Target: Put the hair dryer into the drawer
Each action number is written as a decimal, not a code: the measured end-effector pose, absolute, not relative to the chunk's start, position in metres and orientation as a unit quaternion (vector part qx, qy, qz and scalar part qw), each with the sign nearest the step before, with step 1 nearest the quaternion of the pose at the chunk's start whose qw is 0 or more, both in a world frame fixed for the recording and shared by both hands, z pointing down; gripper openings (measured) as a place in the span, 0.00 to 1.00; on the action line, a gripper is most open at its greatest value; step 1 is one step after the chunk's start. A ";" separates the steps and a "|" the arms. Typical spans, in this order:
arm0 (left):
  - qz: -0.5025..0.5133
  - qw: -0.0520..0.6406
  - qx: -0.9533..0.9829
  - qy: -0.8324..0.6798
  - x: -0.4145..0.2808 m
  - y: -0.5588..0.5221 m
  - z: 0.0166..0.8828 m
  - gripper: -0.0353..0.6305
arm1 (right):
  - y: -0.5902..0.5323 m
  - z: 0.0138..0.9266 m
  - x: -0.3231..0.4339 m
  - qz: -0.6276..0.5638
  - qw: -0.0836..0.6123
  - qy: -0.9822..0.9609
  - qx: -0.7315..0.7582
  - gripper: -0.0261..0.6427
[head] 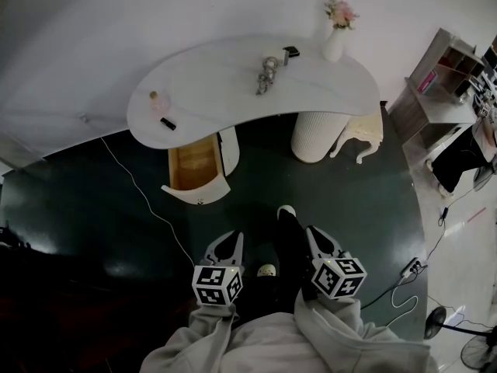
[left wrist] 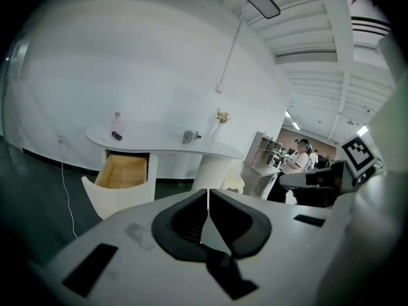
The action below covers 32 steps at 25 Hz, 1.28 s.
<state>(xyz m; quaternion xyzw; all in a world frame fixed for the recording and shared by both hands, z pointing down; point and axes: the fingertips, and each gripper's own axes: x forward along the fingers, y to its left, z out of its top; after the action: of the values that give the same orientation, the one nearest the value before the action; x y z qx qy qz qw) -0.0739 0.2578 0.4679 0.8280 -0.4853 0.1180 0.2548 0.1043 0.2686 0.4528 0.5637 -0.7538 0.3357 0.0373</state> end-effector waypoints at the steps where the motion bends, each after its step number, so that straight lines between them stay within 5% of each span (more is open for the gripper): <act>1: 0.116 0.254 0.827 -0.487 -0.075 0.254 0.467 0.09 | 0.264 0.453 0.104 0.335 0.038 -0.756 0.561 0.11; 32: 0.118 0.246 0.822 -0.499 0.001 0.045 0.451 0.09 | 0.037 0.440 0.174 0.331 0.037 -0.774 0.538 0.11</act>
<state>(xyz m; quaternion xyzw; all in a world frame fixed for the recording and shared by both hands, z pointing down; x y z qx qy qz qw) 0.0013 0.0451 0.4506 0.8223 -0.4994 0.1178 0.2460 0.1736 0.0370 0.4404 0.5384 -0.7741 0.3310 0.0373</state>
